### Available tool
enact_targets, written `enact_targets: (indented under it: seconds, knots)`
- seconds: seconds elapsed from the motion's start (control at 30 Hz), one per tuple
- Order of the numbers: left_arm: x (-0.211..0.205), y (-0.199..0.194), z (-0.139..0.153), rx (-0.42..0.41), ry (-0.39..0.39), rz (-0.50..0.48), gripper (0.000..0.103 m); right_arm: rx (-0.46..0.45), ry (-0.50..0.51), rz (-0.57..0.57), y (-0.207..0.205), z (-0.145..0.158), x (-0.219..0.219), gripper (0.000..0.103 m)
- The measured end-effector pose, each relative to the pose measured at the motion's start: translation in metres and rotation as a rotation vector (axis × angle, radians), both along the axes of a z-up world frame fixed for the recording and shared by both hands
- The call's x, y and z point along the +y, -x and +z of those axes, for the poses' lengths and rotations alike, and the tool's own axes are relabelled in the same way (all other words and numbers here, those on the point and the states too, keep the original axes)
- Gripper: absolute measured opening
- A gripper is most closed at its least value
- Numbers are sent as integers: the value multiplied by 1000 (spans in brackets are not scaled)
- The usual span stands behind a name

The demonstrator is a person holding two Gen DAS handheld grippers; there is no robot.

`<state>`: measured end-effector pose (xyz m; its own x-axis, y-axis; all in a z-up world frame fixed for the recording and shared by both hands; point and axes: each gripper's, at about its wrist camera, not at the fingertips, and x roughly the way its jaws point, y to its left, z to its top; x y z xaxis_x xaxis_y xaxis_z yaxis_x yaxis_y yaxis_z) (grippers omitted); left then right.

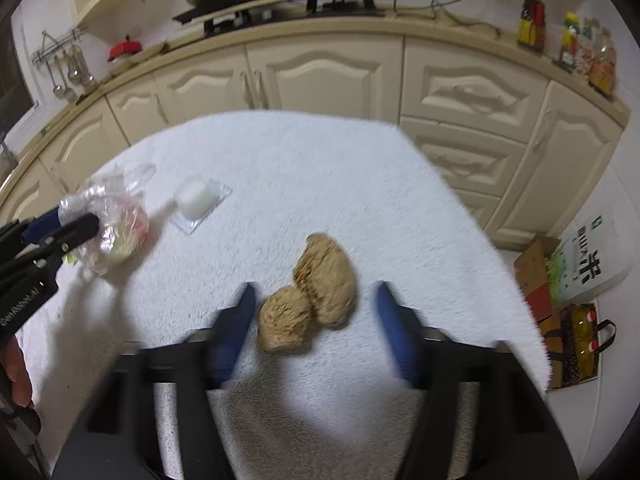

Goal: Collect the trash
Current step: 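Grasp a clear plastic bag with the left gripper while the right gripper grasps a bread roll, then carry the plastic bag and bread roll over the blue bin and open both grippers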

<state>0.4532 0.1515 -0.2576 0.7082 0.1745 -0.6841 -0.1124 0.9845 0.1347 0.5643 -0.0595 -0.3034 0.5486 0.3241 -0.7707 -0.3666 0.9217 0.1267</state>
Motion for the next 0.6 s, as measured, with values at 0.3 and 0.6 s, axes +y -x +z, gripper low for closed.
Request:
enact_targets:
  seconds: [0.3, 0.6]
  knots:
    - [-18, 10, 24, -2, 88, -62, 22, -37, -69, 56, 29, 17, -13, 27]
    - [-81, 60, 53, -42, 84, -156, 22, -69, -128, 71, 73, 36, -50, 18]
